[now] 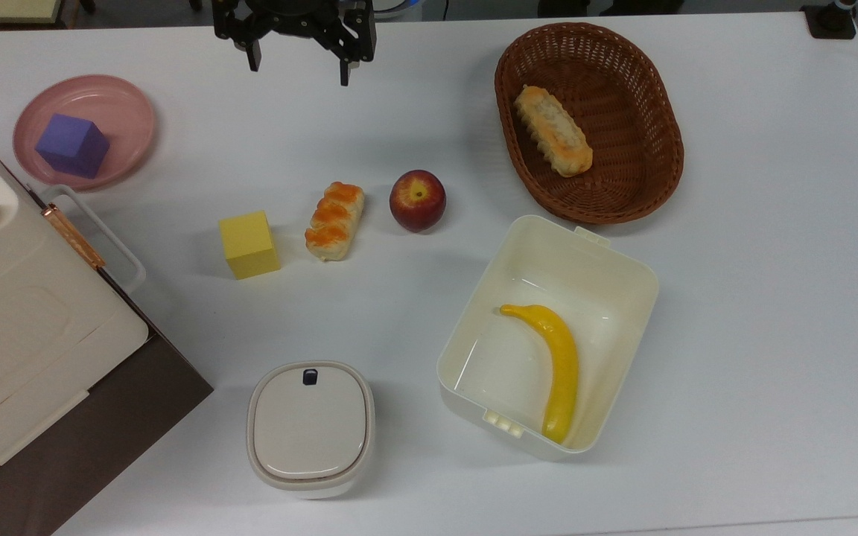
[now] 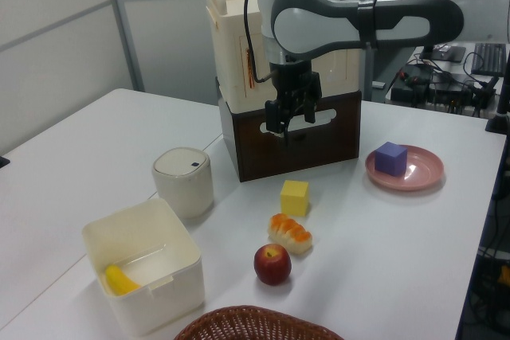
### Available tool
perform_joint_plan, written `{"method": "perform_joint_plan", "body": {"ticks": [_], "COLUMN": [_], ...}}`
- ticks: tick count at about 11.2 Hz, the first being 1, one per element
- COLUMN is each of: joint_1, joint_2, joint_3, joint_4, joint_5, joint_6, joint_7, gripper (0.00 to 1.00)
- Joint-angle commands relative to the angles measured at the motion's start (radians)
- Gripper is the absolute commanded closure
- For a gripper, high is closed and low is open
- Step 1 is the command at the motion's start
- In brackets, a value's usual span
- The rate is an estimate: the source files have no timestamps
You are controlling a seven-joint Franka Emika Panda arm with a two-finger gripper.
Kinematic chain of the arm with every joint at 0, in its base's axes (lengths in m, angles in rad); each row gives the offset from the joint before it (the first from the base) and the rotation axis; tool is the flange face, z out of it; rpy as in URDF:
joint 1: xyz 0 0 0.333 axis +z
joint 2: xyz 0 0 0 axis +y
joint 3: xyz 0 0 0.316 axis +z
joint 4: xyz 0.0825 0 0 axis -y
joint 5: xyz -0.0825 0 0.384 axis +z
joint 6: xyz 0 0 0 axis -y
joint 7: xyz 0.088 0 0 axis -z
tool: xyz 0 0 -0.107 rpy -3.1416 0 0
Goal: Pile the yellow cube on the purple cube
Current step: 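Move the open gripper toward the yellow cube on the table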
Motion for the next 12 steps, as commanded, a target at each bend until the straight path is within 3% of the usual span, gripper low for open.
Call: {"method": "perform_joint_plan", "body": {"ticks": [1,12], "joint_1": [0.013,-0.022], "joint_2": [-0.028,-0.049], "joint_3": [-0.016,-0.021], "joint_4": [-0.011,-0.011], "joint_5": [-0.012,-0.005], "joint_6": [-0.050,-0.090], "joint_7": [0.006,0.001], "gripper": [0.00,0.00]}}
